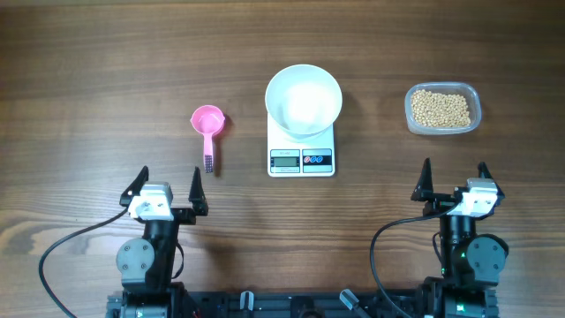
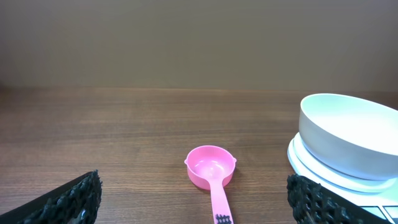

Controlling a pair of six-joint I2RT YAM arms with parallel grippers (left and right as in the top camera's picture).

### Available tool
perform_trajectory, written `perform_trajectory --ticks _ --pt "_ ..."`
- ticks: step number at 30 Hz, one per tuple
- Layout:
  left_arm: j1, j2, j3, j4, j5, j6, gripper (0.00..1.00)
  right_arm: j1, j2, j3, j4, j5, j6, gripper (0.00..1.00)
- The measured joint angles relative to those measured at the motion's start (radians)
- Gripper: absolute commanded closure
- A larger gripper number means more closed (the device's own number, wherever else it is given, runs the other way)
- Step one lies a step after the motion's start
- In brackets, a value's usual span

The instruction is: Scoop item into bowl and weigh 150g on scale

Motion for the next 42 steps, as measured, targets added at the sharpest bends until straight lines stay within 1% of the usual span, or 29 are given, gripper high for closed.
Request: perform_trajectory --ticks 11,14,16,18,21,23,26,27,29,32,36,38,42 --pt "0.0 0.0 0.0 0.0 0.001 -0.001 0.0 0.0 0.0 0.0 0.0 0.0 0.0 0.01" --pt "0.0 0.0 0.0 0.011 0.038 -0.026 0.0 0.0 0.0 0.0 0.0 0.0 0.0 0.0" --pt "0.0 0.002 -0.003 0.069 0.114 -0.042 0.0 0.0 0.0 0.0 0.0 0.0 0.0 0.0" --pt "0.0 0.003 -0.005 0.173 0.222 -0.059 0.0 0.0 0.0 0.0 0.0 0.0 0.0 0.0" --pt "0.0 0.005 -0.005 0.325 0.341 -0.13 0.0 0.0 0.0 0.0 0.0 0.0 0.0 0.0" --pt "0.0 0.005 -0.003 0.41 0.384 -0.183 0.0 0.0 0.0 0.0 0.0 0.0 0.0 0.0" --pt "0.0 0.005 0.021 0.418 0.417 -0.232 0.0 0.0 0.0 0.0 0.0 0.0 0.0 0.0" --pt "0.0 0.006 0.04 0.399 0.425 -0.242 0.0 0.0 0.0 0.0 0.0 0.0 0.0 0.01" --pt "0.0 0.018 0.102 0.309 0.435 -0.256 0.0 0.0 0.0 0.0 0.0 0.0 0.0 0.0" --pt "0.0 0.083 0.251 0.119 0.446 -0.269 0.0 0.0 0.0 0.0 0.0 0.0 0.0 0.0" --pt "0.0 0.257 0.504 -0.193 0.458 -0.274 0.0 0.0 0.0 0.0 0.001 0.0 0.0 0.0" --pt "0.0 0.389 0.654 -0.379 0.463 -0.277 0.0 0.0 0.0 0.0 0.0 0.0 0.0 0.0" --pt "0.0 0.605 0.853 -0.592 0.523 -0.28 0.0 0.0 0.0 0.0 0.0 0.0 0.0 0.0"
